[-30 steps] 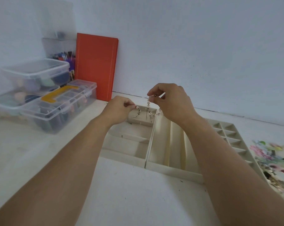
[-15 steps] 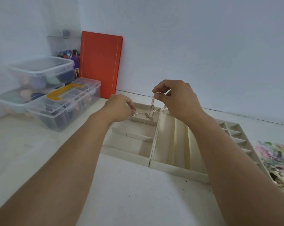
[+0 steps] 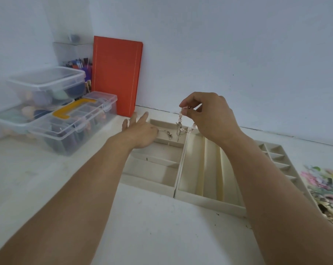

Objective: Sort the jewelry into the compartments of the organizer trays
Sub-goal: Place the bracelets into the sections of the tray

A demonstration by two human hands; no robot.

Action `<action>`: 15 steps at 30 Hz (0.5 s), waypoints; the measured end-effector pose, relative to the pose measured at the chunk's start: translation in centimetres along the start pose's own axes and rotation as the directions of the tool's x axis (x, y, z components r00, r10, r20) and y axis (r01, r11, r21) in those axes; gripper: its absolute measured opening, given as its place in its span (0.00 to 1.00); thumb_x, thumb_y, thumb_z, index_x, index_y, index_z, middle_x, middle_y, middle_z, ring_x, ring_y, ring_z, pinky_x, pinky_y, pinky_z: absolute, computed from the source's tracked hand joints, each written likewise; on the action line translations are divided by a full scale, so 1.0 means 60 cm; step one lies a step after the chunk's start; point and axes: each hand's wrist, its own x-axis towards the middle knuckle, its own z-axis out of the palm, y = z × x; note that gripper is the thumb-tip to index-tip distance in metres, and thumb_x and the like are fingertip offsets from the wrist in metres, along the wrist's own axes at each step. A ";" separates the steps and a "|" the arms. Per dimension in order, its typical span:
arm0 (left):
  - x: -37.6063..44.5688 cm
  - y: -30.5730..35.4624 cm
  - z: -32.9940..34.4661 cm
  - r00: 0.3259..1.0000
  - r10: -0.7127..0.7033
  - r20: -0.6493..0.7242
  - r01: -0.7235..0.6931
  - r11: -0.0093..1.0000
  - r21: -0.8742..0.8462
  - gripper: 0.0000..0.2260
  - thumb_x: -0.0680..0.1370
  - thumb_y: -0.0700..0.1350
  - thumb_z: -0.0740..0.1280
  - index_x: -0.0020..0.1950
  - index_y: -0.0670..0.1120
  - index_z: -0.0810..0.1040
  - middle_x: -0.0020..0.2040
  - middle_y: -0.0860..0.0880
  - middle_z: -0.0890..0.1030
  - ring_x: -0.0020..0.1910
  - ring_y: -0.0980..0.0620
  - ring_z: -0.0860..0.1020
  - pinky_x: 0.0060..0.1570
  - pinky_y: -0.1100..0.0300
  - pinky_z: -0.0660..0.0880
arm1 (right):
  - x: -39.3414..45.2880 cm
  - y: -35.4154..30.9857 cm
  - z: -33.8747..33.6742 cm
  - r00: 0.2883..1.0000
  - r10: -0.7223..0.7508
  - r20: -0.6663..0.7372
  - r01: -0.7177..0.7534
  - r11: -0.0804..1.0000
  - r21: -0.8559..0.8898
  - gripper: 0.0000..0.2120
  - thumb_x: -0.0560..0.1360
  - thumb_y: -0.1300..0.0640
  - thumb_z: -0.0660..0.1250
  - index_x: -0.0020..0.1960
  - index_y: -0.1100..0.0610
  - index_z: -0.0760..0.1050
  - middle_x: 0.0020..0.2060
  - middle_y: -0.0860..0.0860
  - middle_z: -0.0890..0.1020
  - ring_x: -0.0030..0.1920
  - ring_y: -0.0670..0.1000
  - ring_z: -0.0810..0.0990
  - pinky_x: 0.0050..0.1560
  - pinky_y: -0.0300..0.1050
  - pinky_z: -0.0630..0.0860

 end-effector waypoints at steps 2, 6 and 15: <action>0.000 -0.002 -0.006 1.000 -0.003 -0.017 0.004 1.000 0.007 0.21 0.83 0.48 0.50 0.72 0.58 0.73 0.82 0.51 0.40 0.79 0.45 0.33 0.76 0.42 0.36 | -0.001 0.000 0.001 1.000 0.000 -0.012 0.000 1.000 0.007 0.04 0.76 0.51 0.70 0.46 0.42 0.80 0.44 0.38 0.82 0.41 0.42 0.81 0.39 0.42 0.70; -0.001 -0.007 -0.009 1.000 -0.022 -0.010 0.022 0.999 -0.038 0.21 0.84 0.48 0.51 0.76 0.58 0.68 0.82 0.51 0.40 0.80 0.46 0.34 0.77 0.42 0.38 | -0.001 0.000 0.005 1.000 0.000 -0.005 0.000 1.000 -0.008 0.04 0.76 0.51 0.70 0.46 0.42 0.80 0.43 0.38 0.82 0.41 0.42 0.80 0.39 0.41 0.69; 0.003 -0.005 -0.012 0.999 -0.008 -0.042 0.003 0.992 -0.127 0.16 0.82 0.47 0.56 0.58 0.59 0.81 0.83 0.53 0.47 0.81 0.47 0.37 0.76 0.42 0.38 | 0.001 0.002 0.006 1.000 0.001 0.013 0.000 1.000 -0.022 0.04 0.77 0.51 0.70 0.47 0.42 0.81 0.44 0.38 0.82 0.42 0.42 0.81 0.40 0.42 0.71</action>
